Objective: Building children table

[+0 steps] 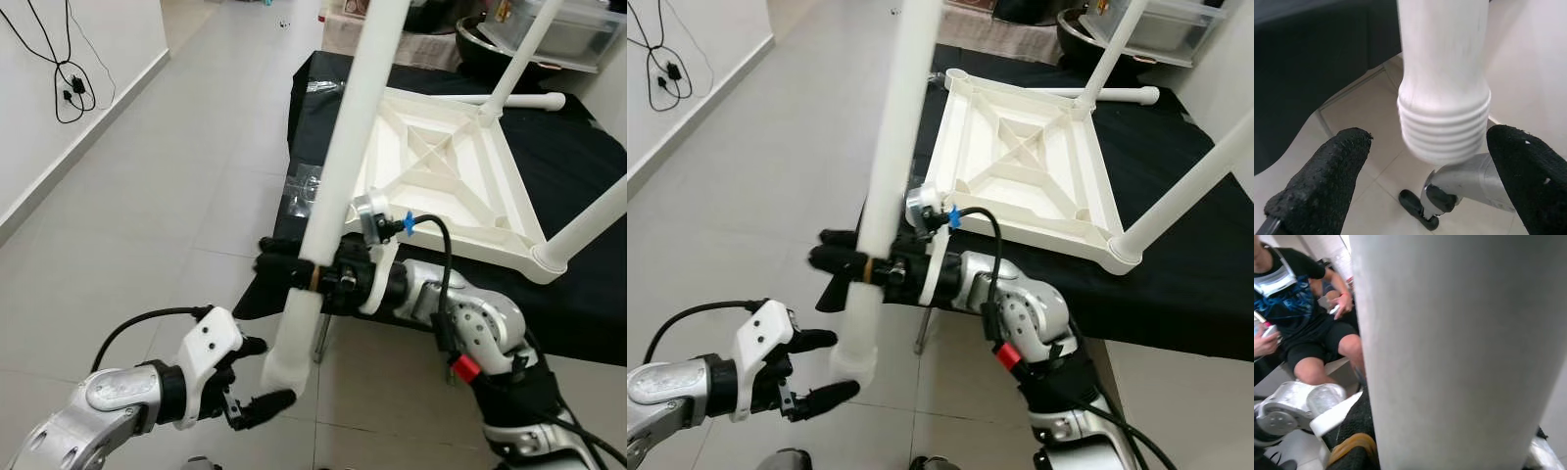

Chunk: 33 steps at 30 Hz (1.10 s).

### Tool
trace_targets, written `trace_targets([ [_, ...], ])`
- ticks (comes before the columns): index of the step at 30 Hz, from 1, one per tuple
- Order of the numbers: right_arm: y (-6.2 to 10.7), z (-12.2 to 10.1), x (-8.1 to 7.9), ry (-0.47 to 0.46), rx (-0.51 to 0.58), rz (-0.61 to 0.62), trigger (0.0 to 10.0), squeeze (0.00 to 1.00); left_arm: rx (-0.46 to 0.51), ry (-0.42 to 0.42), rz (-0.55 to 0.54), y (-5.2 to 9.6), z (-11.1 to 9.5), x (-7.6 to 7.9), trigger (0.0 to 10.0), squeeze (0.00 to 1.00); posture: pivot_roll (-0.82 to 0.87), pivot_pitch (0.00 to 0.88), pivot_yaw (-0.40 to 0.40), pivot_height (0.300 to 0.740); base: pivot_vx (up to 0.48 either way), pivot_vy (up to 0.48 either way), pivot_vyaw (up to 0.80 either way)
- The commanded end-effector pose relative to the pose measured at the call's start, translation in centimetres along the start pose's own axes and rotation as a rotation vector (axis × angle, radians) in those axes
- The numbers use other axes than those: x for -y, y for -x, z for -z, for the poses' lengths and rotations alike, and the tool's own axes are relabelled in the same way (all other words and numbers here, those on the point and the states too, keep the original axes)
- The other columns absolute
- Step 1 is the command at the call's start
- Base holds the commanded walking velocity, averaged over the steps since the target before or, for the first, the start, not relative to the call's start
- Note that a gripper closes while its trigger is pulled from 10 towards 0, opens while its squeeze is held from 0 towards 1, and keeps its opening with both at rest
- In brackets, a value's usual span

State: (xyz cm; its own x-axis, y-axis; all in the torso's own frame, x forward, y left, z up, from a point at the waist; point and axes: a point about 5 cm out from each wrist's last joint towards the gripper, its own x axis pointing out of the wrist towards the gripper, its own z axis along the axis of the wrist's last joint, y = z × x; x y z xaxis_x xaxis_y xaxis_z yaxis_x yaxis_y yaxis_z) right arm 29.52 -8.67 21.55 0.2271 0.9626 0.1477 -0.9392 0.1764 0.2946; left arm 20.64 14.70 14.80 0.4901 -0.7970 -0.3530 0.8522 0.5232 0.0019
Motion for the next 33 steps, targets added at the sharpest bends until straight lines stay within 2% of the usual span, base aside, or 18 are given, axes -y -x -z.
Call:
trace_targets([
  [1,0.8,-0.8,0.9,0.053,0.017,0.065,0.0,0.00,-0.017,0.011,-0.021,0.3,0.4,0.3,10.0,0.00,0.14,0.135,-0.127,0.740,0.000,0.000,0.00],
  [2,1.3,-1.1,1.5,0.071,0.026,0.109,0.0,0.00,-0.020,0.016,-0.048,0.5,0.7,0.3,10.0,0.00,0.14,0.135,-0.127,0.740,0.000,0.000,0.00],
  [3,2.0,-1.8,2.4,0.113,0.046,0.193,0.0,0.00,0.001,0.013,-0.119,0.5,0.8,0.1,10.0,0.00,0.14,0.133,-0.127,0.740,0.000,0.000,0.00],
  [5,2.0,-1.8,2.4,0.113,0.046,0.193,0.0,0.00,0.001,0.013,-0.119,0.5,0.8,0.1,10.0,0.00,0.14,0.133,-0.127,0.740,0.000,0.000,0.00],
  [8,4.3,-5.2,5.1,0.266,0.211,0.566,0.0,0.00,0.176,0.026,-0.434,0.4,-0.7,-1.4,10.0,0.00,0.14,0.131,-0.128,0.740,0.000,0.000,0.00],
  [9,4.3,-5.2,5.1,0.266,0.211,0.566,0.0,0.00,0.176,0.026,-0.434,0.4,-0.7,-1.4,10.0,0.00,0.14,0.131,-0.128,0.740,0.000,0.000,0.00],
  [10,4.8,-5.9,5.5,0.286,0.255,0.645,0.0,0.00,0.211,0.042,-0.496,0.4,-1.1,-1.8,10.0,0.00,0.14,0.131,-0.128,0.740,0.000,0.000,0.00],
  [12,4.8,-5.9,5.5,0.286,0.255,0.645,0.0,0.00,0.211,0.042,-0.496,0.4,-1.1,-1.8,10.0,0.00,0.14,0.131,-0.128,0.740,0.000,0.000,0.00],
  [13,5.5,-7.1,5.7,0.358,0.327,0.804,0.0,0.00,0.268,0.029,-0.614,0.3,-2.2,-2.5,10.0,0.00,0.14,0.124,-0.127,0.740,0.000,0.000,0.00],
  [14,5.5,-7.1,5.7,0.358,0.327,0.804,0.0,0.00,0.268,0.029,-0.614,0.3,-2.2,-2.5,10.0,0.00,0.14,0.124,-0.127,0.740,0.000,0.000,0.00],
  [15,5.5,-7.6,5.6,0.404,0.348,0.871,10.0,0.00,0.294,0.023,-0.659,0.2,-2.9,-2.7,10.0,0.00,0.14,0.124,-0.127,0.740,0.000,0.000,0.00],
  [17,5.4,-8.0,5.3,0.438,0.383,0.915,10.0,0.00,0.324,0.016,-0.695,0.1,-3.5,-2.9,10.0,0.00,0.14,0.116,-0.123,0.740,0.000,0.000,0.00],
  [22,4.8,-8.6,4.9,0.467,0.417,0.931,10.0,0.00,0.358,-0.002,-0.739,-0.1,-4.3,-3.2,10.0,0.00,0.14,0.108,-0.125,0.740,0.053,0.000,0.00],
  [28,4.2,-8.9,4.9,0.478,0.438,0.928,10.0,0.00,0.372,-0.010,-0.738,-0.3,-4.6,-3.1,10.0,0.00,0.14,0.106,-0.125,0.740,0.277,0.000,0.00],
  [33,4.1,-10.0,5.0,0.466,0.505,0.959,10.0,0.00,0.385,0.006,-0.716,-0.9,-4.7,-2.7,10.0,0.00,0.14,0.101,-0.128,0.740,0.285,0.000,0.00],
])
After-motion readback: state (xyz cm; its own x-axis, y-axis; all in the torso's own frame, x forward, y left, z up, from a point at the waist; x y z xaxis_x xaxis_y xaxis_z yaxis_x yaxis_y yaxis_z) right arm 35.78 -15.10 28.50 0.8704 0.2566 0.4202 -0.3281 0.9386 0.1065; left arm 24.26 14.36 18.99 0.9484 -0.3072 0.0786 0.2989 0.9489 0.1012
